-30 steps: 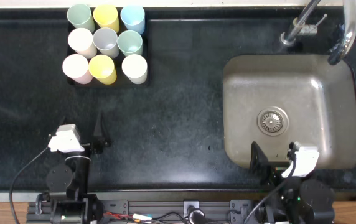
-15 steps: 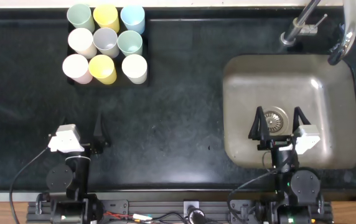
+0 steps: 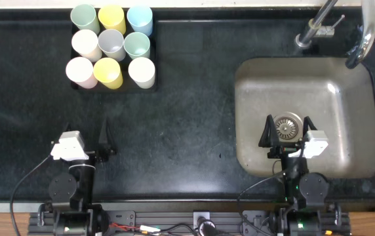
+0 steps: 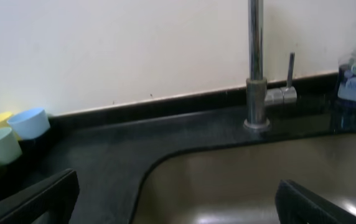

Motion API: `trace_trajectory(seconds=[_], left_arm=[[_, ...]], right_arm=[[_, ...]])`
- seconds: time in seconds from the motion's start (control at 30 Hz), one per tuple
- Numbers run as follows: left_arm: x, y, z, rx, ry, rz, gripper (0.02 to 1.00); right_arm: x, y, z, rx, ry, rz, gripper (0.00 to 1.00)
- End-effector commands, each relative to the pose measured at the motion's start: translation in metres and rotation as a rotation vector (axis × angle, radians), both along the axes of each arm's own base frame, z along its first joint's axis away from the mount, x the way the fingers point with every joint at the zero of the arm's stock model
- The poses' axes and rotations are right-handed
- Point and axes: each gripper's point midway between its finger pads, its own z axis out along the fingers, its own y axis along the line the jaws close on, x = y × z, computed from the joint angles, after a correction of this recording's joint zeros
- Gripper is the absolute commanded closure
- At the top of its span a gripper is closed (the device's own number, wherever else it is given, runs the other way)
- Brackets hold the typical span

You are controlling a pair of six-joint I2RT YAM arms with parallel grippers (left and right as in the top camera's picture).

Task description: Store Cups

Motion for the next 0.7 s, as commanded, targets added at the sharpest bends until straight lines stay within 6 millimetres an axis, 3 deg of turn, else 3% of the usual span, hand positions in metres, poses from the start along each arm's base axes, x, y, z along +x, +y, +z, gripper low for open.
trace_trajectory(seconds=[0.03, 0.7], left_arm=[[-0.0002, 0.0007, -0.0003, 0.025, -0.002, 0.0, 0.018], [-0.0002, 0.0007, -0.0003, 0.025, -0.002, 0.0, 0.018]], right_arm=[[-0.0011, 0.0, -0.0045, -0.003, -0.001, 0.002, 0.005], [-0.004, 0.0011, -0.0022, -0.003, -0.013, 0.007, 0.003]])
